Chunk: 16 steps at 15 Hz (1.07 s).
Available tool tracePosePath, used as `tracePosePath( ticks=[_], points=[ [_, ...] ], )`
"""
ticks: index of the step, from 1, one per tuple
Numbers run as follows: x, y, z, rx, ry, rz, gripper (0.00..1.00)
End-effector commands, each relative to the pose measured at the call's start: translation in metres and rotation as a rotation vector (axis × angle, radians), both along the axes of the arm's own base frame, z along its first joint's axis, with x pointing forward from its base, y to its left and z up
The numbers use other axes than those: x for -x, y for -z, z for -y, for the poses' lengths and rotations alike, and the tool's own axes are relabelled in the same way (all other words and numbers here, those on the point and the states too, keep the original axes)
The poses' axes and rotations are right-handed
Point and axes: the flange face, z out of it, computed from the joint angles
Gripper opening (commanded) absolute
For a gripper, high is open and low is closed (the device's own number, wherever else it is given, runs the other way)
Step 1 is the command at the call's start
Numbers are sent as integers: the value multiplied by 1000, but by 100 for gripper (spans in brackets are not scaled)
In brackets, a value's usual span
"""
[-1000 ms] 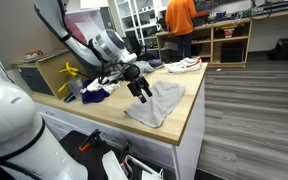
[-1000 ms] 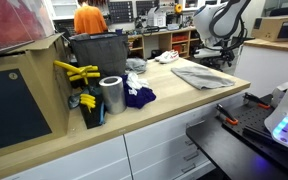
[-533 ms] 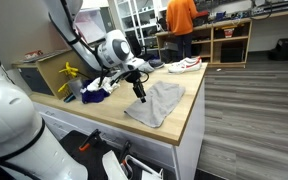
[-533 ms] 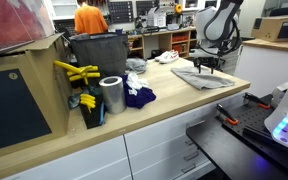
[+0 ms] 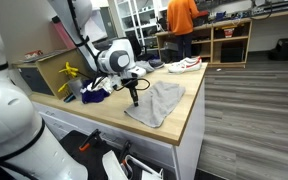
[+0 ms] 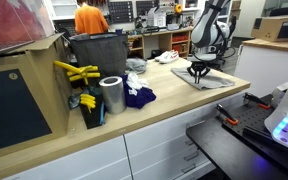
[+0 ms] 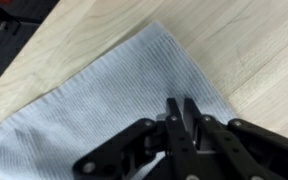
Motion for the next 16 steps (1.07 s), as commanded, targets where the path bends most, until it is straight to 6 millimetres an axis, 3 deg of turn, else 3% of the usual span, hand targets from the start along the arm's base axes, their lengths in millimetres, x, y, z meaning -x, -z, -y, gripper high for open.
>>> tracePosePath(
  ticks=[1,8,16],
  points=[
    [-11,0,2,-37,-44,-27,0],
    [-11,21,-5,8,-102,-88,0],
    [-27,16,-51,9,-202,-68,0]
  ],
)
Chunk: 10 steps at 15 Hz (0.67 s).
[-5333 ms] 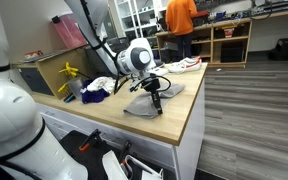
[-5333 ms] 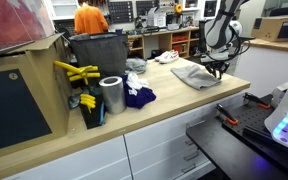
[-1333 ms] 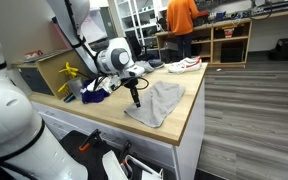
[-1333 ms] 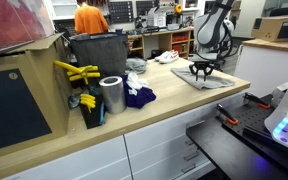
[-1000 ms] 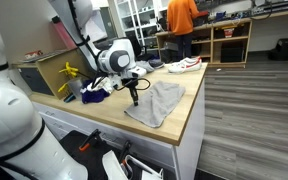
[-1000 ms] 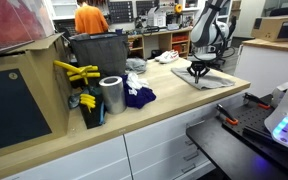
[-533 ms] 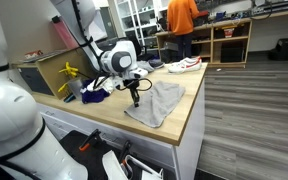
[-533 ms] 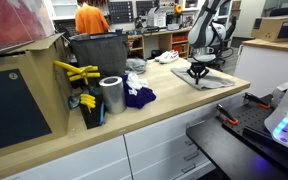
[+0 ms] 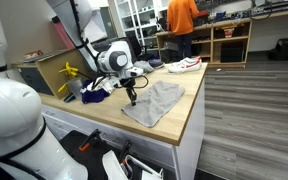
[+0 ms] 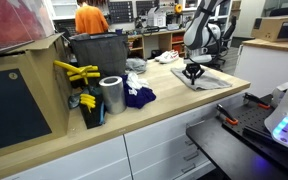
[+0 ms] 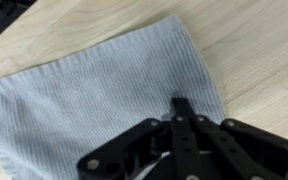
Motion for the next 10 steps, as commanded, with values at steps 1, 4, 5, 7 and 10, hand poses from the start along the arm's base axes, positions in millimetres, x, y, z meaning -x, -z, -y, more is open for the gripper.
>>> tracePosePath(
  ticks=[1,4,5,7,10],
  points=[
    [-12,6,-25,-5,-38,-17,0],
    [-20,6,-38,-2,-62,-10,0],
    [-23,7,-42,1,-68,-8,0],
    [-29,9,-48,5,-76,-5,0],
    [-40,12,-58,11,-84,-2,0]
  ],
)
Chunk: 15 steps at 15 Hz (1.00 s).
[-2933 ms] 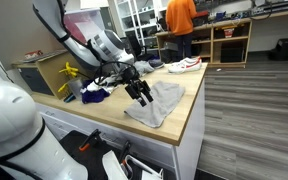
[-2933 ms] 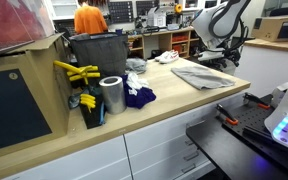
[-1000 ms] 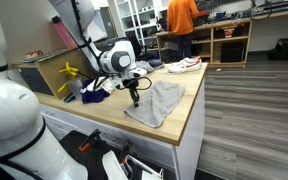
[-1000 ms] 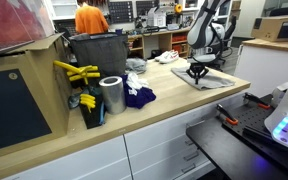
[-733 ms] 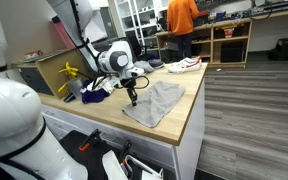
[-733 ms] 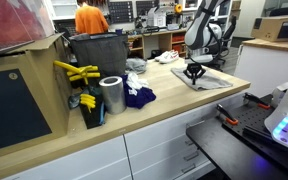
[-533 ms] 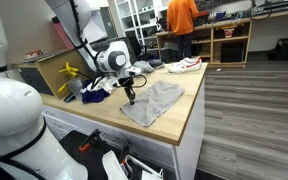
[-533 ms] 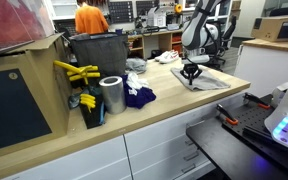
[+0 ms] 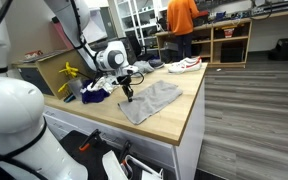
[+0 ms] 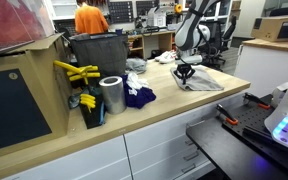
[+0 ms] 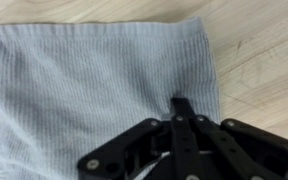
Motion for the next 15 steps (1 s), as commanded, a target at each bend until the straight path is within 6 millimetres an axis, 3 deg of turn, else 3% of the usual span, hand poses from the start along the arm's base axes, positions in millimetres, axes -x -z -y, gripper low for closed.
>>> tracePosePath(
  ticks=[1,15],
  points=[
    [-19,13,-17,15,-2,-9,0],
    [-78,6,-65,-18,9,-22,0]
  ],
)
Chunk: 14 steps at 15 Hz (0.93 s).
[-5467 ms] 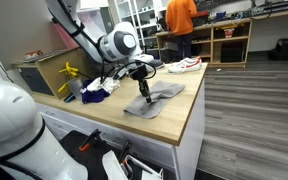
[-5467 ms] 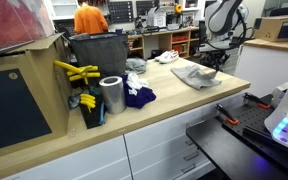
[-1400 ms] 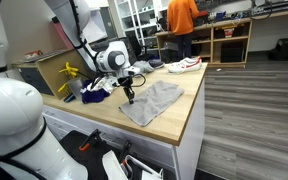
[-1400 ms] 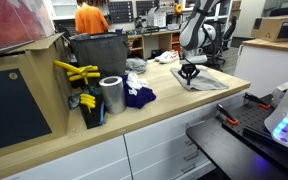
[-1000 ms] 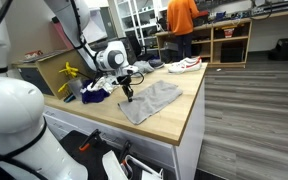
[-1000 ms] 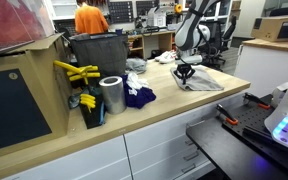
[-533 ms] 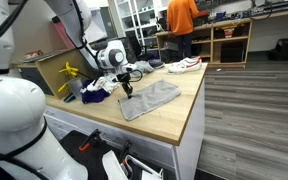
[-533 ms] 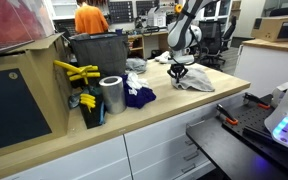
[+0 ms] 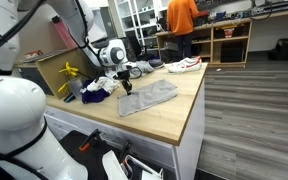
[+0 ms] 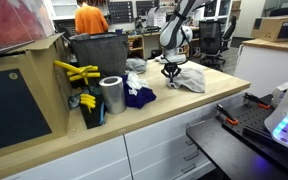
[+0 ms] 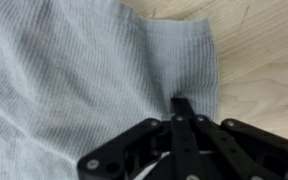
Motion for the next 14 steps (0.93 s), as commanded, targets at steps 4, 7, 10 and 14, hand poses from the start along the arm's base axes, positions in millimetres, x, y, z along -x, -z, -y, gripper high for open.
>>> tracePosePath(
  ticks=[4,7,10,14],
  points=[
    [-32,0,-17,-4,99,43,0],
    [-38,-16,-16,10,120,133,0],
    [-37,-37,-13,-1,126,230,0],
    [-33,-76,9,-17,121,314,42]
  ],
)
